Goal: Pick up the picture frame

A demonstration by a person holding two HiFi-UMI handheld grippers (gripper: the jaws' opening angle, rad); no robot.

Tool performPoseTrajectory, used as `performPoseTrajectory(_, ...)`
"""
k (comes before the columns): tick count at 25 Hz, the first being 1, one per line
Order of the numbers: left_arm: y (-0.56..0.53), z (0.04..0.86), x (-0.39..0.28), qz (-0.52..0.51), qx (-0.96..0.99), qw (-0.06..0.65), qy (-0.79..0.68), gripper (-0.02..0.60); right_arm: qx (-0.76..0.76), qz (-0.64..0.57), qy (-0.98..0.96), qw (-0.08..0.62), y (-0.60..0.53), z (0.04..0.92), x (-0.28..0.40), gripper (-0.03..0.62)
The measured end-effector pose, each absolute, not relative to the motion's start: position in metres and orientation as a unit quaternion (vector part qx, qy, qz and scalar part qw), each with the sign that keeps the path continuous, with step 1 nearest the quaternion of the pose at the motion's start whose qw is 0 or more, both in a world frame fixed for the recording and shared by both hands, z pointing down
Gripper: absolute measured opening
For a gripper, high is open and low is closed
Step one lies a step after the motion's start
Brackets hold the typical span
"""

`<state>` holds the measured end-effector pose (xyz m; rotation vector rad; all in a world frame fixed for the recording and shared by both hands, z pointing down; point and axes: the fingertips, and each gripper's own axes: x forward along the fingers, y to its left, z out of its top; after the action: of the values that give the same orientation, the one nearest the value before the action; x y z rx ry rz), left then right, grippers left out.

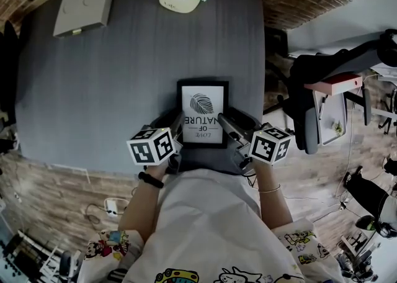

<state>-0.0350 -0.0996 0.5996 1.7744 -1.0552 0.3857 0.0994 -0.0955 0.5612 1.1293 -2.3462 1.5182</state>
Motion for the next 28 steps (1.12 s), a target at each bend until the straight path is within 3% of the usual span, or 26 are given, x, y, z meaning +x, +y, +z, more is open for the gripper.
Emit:
performPoseTrajectory(18,-0.101,0.598,-0.035,0.151,0.729,0.521,-0.418,0.086,0.275,0.627,-0.729,0.005,-0.096,0.566,0.072,0.194)
performPoseTrajectory(28,-0.105,0.591,-0.036,0.148,0.732,0.515,-0.421,0.086,0.245,0.649,-0.720,-0.017,-0.101,0.565,0.060,0.128)
